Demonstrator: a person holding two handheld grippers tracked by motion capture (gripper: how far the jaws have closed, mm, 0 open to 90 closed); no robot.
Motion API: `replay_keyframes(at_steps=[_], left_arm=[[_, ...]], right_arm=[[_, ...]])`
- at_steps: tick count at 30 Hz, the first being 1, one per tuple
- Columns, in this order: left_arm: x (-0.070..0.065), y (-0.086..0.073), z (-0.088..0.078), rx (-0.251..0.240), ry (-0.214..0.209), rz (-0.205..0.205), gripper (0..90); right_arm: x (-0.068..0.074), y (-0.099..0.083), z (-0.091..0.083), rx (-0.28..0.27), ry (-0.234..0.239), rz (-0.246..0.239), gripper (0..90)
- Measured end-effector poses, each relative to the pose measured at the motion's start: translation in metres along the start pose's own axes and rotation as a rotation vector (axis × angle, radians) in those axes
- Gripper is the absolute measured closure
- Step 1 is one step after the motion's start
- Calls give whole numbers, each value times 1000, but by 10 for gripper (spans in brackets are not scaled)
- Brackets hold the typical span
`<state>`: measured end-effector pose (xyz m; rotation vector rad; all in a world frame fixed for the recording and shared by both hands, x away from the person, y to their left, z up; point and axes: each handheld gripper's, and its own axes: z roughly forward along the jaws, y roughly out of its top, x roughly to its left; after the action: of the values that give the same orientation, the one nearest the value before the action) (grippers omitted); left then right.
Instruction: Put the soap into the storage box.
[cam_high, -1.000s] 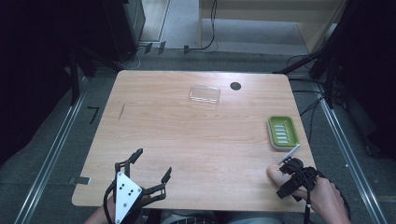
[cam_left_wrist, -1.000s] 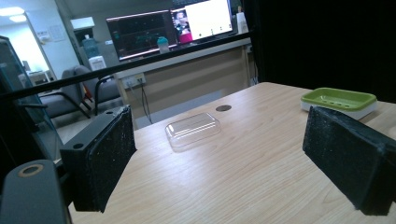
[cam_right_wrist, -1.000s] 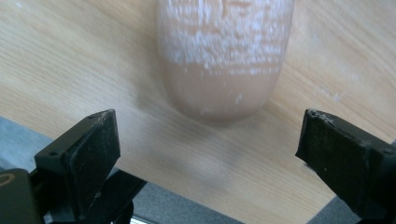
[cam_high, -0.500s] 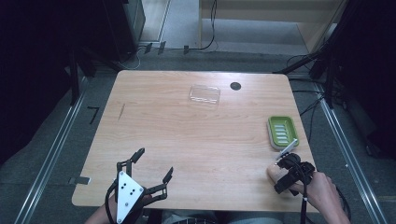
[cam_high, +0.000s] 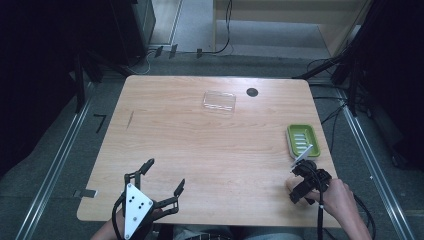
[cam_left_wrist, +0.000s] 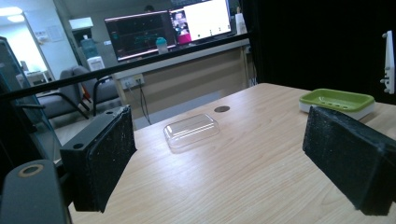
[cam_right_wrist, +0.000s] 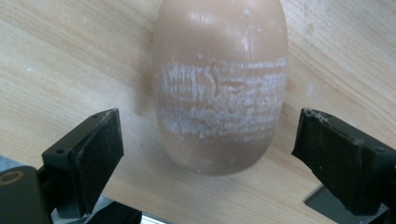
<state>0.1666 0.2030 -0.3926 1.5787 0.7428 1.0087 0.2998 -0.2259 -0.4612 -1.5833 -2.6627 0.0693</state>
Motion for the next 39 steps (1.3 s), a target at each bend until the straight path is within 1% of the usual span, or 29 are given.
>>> replay_keyframes(at_steps=[1, 3, 4, 5, 7, 8, 10, 11, 12, 13, 14, 15, 17, 20, 22, 27, 30, 32, 34, 39], left_arm=[[0, 0, 0, 1, -3, 4, 99], [0, 0, 0, -1, -8, 7, 99], [0, 0, 0, 0, -3, 5, 99], [0, 0, 0, -2, 1, -3, 99], [0, 0, 0, 0, -1, 1, 99], [0, 0, 0, -1, -6, 6, 99], [0, 0, 0, -2, -2, 1, 99], [0, 0, 0, -3, 1, -3, 99], [1, 0, 0, -3, 1, -3, 99], [0, 0, 0, -2, 0, -1, 99], [0, 0, 0, 0, -4, 5, 99], [0, 0, 0, 0, -4, 5, 99], [0, 0, 0, -3, 0, -2, 99], [0, 0, 0, -2, -2, 3, 99], [1, 0, 0, -2, 0, 0, 99], [0, 0, 0, -1, -3, 4, 99], [1, 0, 0, -4, 1, -4, 99], [0, 0, 0, -2, -3, 4, 99], [0, 0, 0, -3, 0, 0, 99], [0, 0, 0, -3, -1, 0, 99]], right_arm=[[-1, 2, 1, 4, -1, -6, 83], [-1, 5, 2, 5, -3, -3, 85], [-1, 6, 2, -3, 0, 4, 88], [-1, 6, 1, -1, 4, 9, 100], [-2, 8, 1, -7, 3, 14, 136], [-2, 9, 1, -9, 4, 16, 139], [-3, 10, 2, -10, 1, 24, 148], [-3, 10, 2, -25, -2, 20, 178], [-3, 10, 2, -25, -2, 20, 178], [-3, 9, 2, -25, 5, 27, 194], [-4, 9, 3, -22, 4, 24, 225], [-4, 9, 3, -22, 4, 24, 225], [-5, 9, 3, -29, 4, 23, 263], [-4, 10, 5, -15, 13, 27, 294], [-5, 10, 6, -16, 15, 23, 320], [-5, 10, 7, -17, 15, 18, 324], [-5, 11, 7, -17, 15, 17, 326], [-4, 10, 8, -15, 16, 20, 328], [-4, 11, 8, -13, 16, 19, 328], [-4, 10, 8, -21, 15, 20, 327]])
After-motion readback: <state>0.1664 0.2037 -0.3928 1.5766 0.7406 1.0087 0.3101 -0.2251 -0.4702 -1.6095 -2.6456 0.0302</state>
